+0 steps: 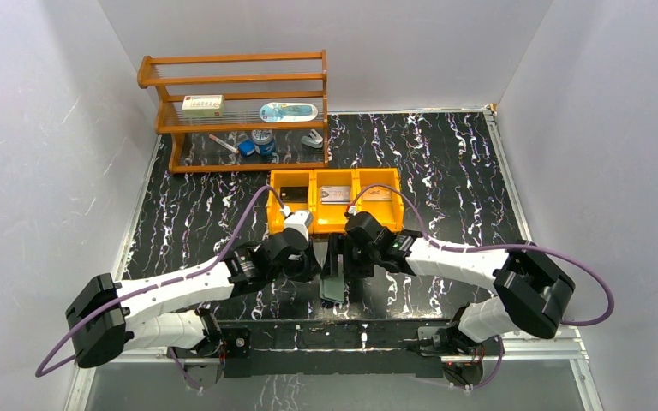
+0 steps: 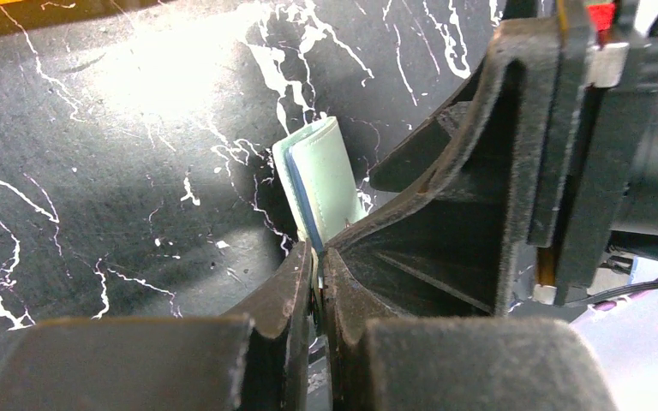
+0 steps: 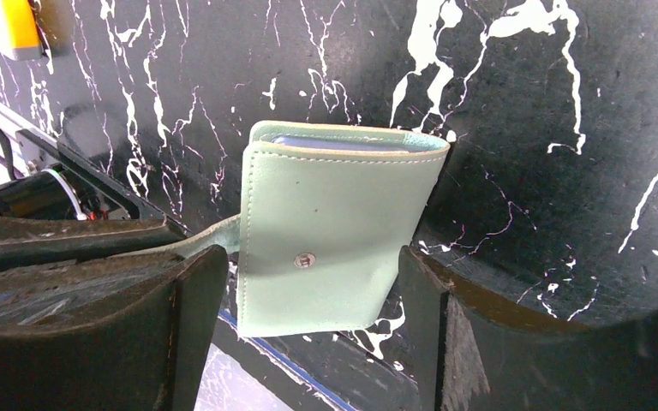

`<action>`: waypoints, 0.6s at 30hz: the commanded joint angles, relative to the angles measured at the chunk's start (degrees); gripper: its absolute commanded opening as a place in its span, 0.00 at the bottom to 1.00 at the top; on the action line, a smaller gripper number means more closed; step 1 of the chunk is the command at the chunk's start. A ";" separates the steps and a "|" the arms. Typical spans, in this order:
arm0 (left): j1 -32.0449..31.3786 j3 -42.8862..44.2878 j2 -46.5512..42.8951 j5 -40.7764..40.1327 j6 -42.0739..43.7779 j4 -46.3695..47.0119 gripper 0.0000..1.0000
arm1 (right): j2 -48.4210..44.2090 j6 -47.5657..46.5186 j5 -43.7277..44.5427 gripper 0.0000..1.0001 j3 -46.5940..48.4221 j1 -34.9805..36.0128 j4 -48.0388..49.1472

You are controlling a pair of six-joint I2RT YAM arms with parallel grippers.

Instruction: Take the credit cards out of the card holder

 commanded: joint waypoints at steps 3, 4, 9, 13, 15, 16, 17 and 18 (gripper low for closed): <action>0.31 2.65 -0.68 0.58 1.06 0.91 0.00 | 0.51 -0.60 0.39 0.79 1.38 0.19 -0.36; 0.23 2.67 -0.74 0.57 1.07 0.88 0.00 | 0.35 -0.28 0.56 0.79 1.29 0.21 -0.35; 0.28 3.10 -1.42 -0.09 1.32 0.24 0.00 | -2.65 0.73 4.47 0.74 0.50 0.22 -1.96; 0.31 3.53 -1.73 -1.55 1.59 -1.42 0.00 | -5.77 1.75 7.37 0.69 -1.35 0.15 -2.87; 0.26 3.50 -1.92 -2.16 1.66 -1.90 0.00 | -7.09 2.46 8.81 0.69 -2.45 0.22 -3.42; 0.27 3.49 -1.95 -2.37 1.62 -2.21 0.00 | -7.83 2.90 9.51 0.68 -3.00 0.16 -3.68; 0.24 3.44 -2.11 -2.62 1.68 -2.39 0.00 | -8.42 3.24 9.80 0.68 -3.62 0.14 -3.84; 0.30 3.28 -2.39 -2.85 1.69 -2.42 0.00 | -8.94 3.62 10.22 0.67 -4.20 0.14 -4.08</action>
